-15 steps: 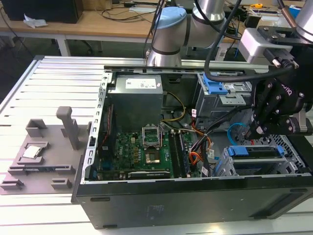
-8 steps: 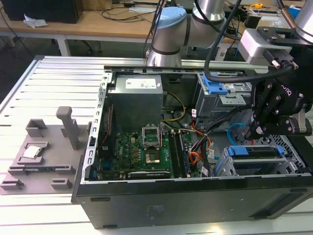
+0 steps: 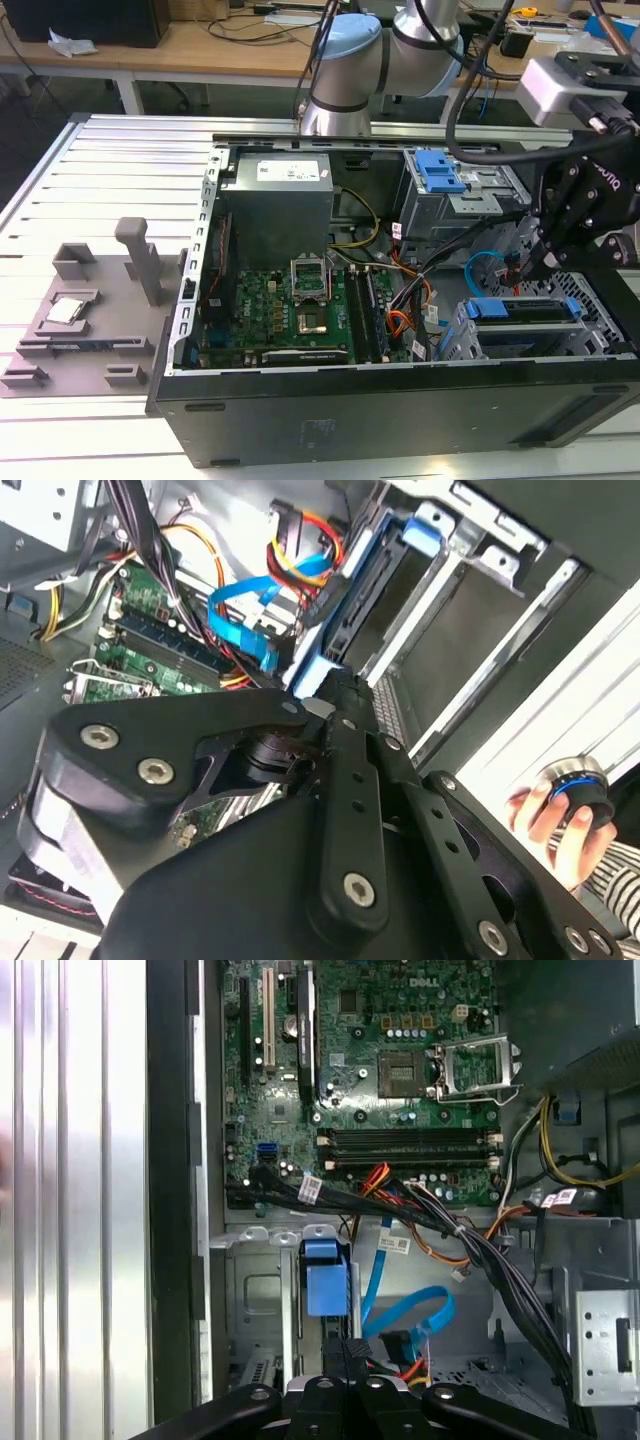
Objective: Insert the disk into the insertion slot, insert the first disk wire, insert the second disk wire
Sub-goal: 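Insert the disk into the insertion slot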
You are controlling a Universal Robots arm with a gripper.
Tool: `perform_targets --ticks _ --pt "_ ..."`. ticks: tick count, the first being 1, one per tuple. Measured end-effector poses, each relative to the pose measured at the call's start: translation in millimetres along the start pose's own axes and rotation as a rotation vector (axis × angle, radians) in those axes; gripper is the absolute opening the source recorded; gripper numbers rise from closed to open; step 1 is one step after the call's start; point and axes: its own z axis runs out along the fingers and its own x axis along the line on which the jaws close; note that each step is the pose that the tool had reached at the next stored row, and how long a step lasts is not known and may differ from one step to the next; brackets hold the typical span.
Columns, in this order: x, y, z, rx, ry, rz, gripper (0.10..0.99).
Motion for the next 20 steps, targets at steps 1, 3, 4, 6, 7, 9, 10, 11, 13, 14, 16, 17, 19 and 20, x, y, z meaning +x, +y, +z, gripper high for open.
perform_targets --ticks 1,3,4,6,7,9,10,11,13,14,16,17,19,20 --pt "-0.9 -2.0 0.0 0.000 -0.0001 0.000 0.106" --pt "-3.0 -6.7 -0.1 0.000 -0.0002 0.000 0.106" --pt "-3.4 -7.7 0.0 0.000 -0.0002 0.000 0.106" --pt "-3.9 -9.2 1.7 -0.001 0.0000 0.000 0.106" --pt "-3.9 -9.9 4.7 -0.002 -0.0001 0.000 0.106" --pt "-3.9 -10.7 8.5 -0.003 0.0000 0.000 0.106" --pt "-3.9 -11.3 10.9 -0.003 0.0000 0.000 0.106" --pt "-3.9 -11.5 12.1 -0.003 -0.0001 0.000 0.106" --pt "-3.9 -12.0 14.9 -0.004 0.0000 0.000 0.106" --pt "-3.9 -12.3 15.3 -0.004 0.0001 0.000 0.106" --pt "-3.9 -12.5 15.5 -0.004 0.0001 0.000 0.106" --pt "-3.9 -12.5 15.5 -0.004 0.0000 0.000 0.106" --pt "-3.9 -12.6 15.5 -0.004 0.0000 0.000 0.106" --pt "-3.9 -12.6 15.5 -0.004 0.0000 0.000 0.106"
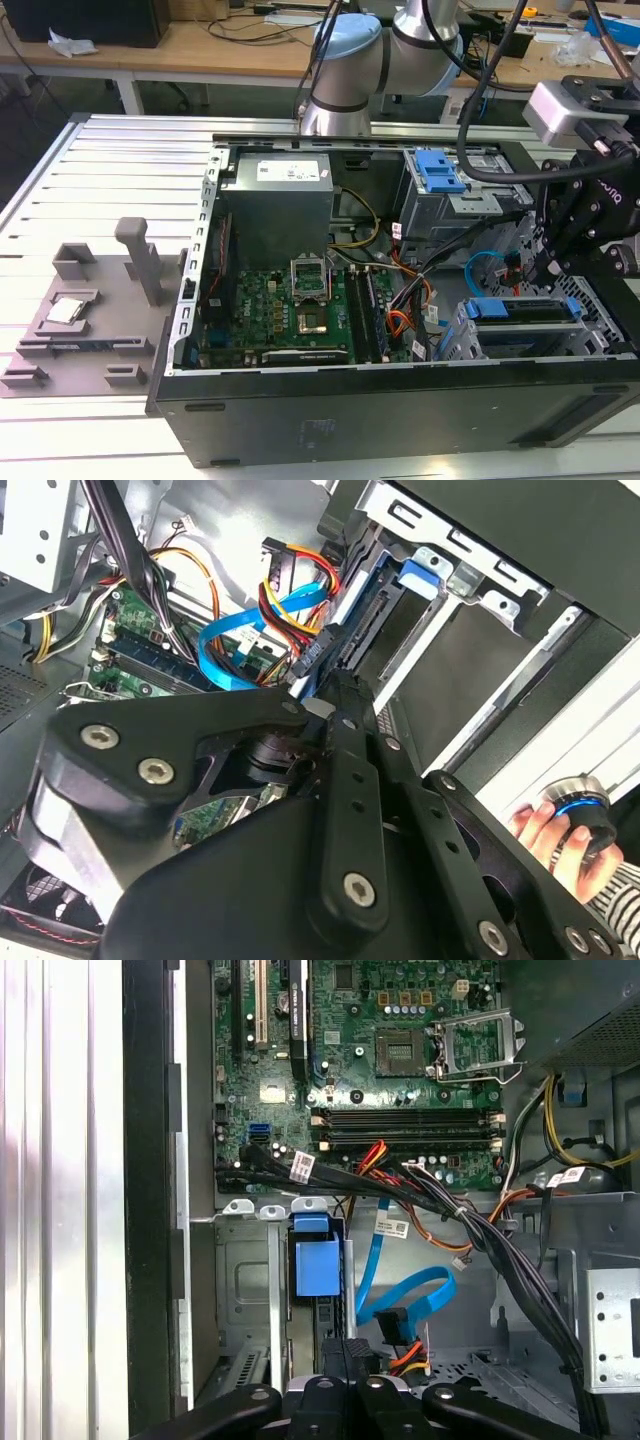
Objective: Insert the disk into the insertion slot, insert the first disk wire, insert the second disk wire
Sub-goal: 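Insert the disk into the insertion slot, then insert the first disk wire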
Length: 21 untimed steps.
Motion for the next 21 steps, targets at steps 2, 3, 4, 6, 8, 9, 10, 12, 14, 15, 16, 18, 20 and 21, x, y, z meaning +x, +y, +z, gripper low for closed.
perform_targets --ticks 2,3,4,6,8,9,10,12,14,15,16,18,20,21 --pt "0.0 0.0 0.0 0.000 0.0000 0.000 0.106" --pt "0.0 -0.1 0.0 0.000 0.0000 0.000 0.106" --pt "0.0 -0.1 0.0 0.000 0.0000 0.000 0.114" --pt "0.0 -0.1 0.0 0.000 0.0000 0.000 0.114" --pt "0.0 -0.2 0.0 0.000 0.0000 0.000 0.302" --pt "0.0 -0.2 0.0 0.000 0.0000 0.000 0.302" --pt "0.0 -0.2 0.0 0.000 0.0000 0.000 0.302" --pt "-13.2 -0.1 -0.6 0.000 0.0109 0.000 0.302" --pt "-17.2 -1.5 -0.6 -0.001 0.0111 0.000 0.302" --pt "-18.2 -3.5 0.2 -0.004 0.0110 0.000 0.302" --pt "-18.9 -9.1 2.6 -0.013 0.0113 0.000 0.302" --pt "-18.9 -12.3 7.6 -0.018 0.0113 0.000 0.302" --pt "-18.9 -12.4 9.8 -0.018 0.0115 0.001 0.302" --pt "-18.9 -12.4 9.9 -0.018 0.0115 0.001 0.286"
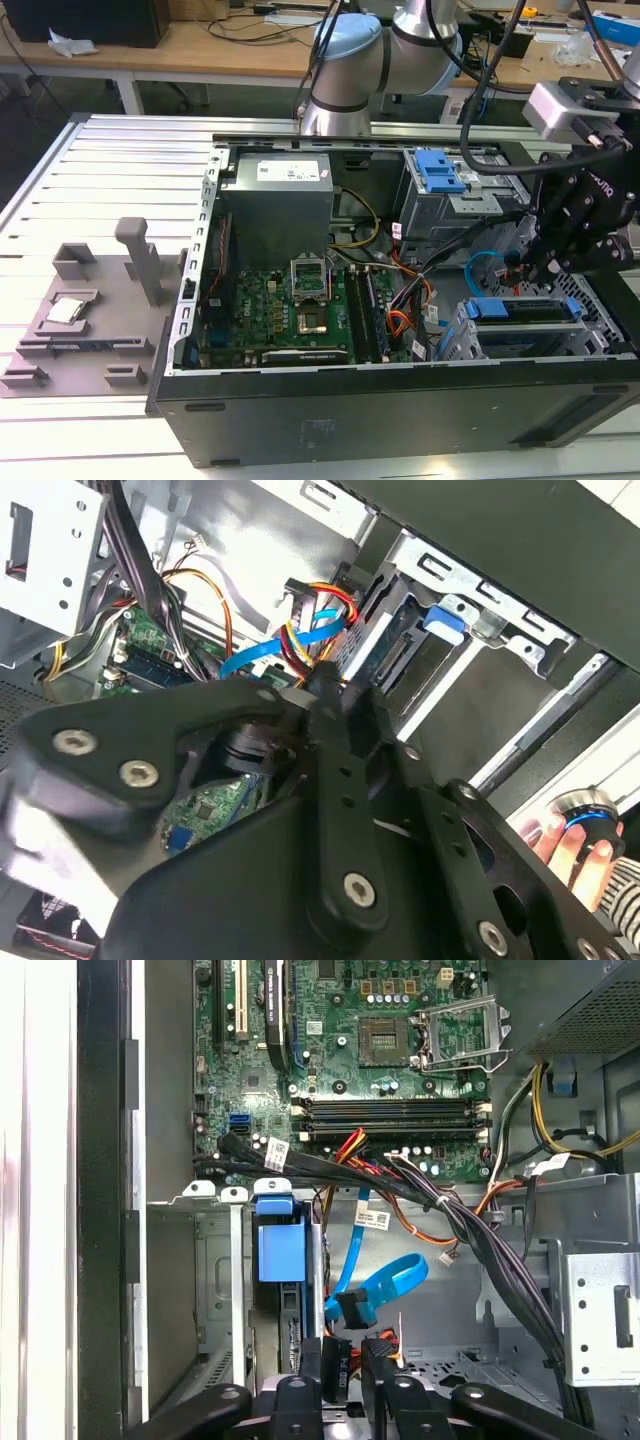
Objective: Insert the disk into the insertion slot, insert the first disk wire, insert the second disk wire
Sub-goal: 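Insert the first disk wire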
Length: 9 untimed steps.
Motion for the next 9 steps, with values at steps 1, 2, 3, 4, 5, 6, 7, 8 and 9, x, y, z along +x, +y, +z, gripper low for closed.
perform_targets --ticks 1,2,3,4,5,6,7,8,9 --pt "0.0 0.0 0.1 0.000 -0.0001 0.000 0.220" --pt "0.0 0.0 0.2 0.000 -0.0001 0.000 0.176" --pt "0.0 0.0 0.2 0.000 0.0000 0.000 0.176" --pt "0.0 0.0 0.2 0.000 0.0001 0.000 0.176" --pt "0.0 0.0 0.3 0.000 0.0000 0.000 0.176" --pt "0.0 0.0 0.3 0.000 0.0000 0.000 0.176" --pt "0.0 0.0 0.3 0.000 0.0001 0.000 0.176" --pt "0.0 0.0 0.4 0.000 0.0001 0.000 0.176" --pt "0.0 0.0 0.5 0.000 0.0001 0.000 0.176"
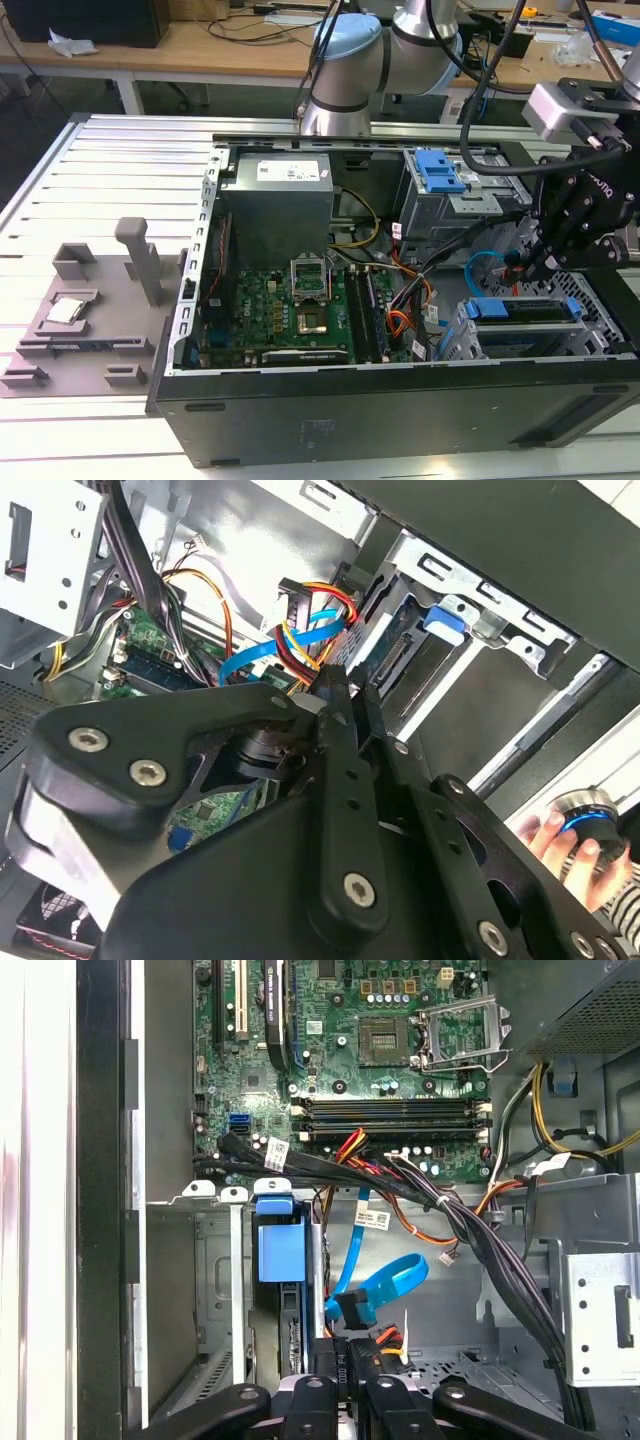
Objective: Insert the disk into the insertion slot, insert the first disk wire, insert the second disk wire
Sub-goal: 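Insert the first disk wire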
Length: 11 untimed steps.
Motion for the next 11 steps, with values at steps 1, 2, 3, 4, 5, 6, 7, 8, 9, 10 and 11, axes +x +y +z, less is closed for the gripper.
perform_targets --ticks 1,2,3,4,5,6,7,8,9,10,11 --pt "0.0 0.0 0.0 0.000 0.0000 0.000 0.176" --pt "0.0 -0.4 0.1 0.000 -0.0001 0.000 0.176" --pt "0.0 -1.6 0.1 0.000 -0.0003 0.000 0.176" --pt "-0.1 -6.2 -0.3 -0.001 0.0001 0.000 0.176" --pt "-0.1 -9.5 -0.5 -0.001 0.0001 0.000 0.176" --pt "0.3 -9.9 -0.5 -0.001 0.0001 0.000 0.176" --pt "2.8 -10.1 -0.5 -0.001 0.0001 0.000 0.176" --pt "6.0 -10.1 -0.4 -0.001 0.0000 0.000 0.176" --pt "9.1 -10.1 -0.4 -0.001 0.0000 0.000 0.176" --pt "11.0 -10.1 -0.4 -0.001 0.0000 0.000 0.176" --pt "14.0 -10.2 -0.4 -0.001 0.0000 0.000 0.176"
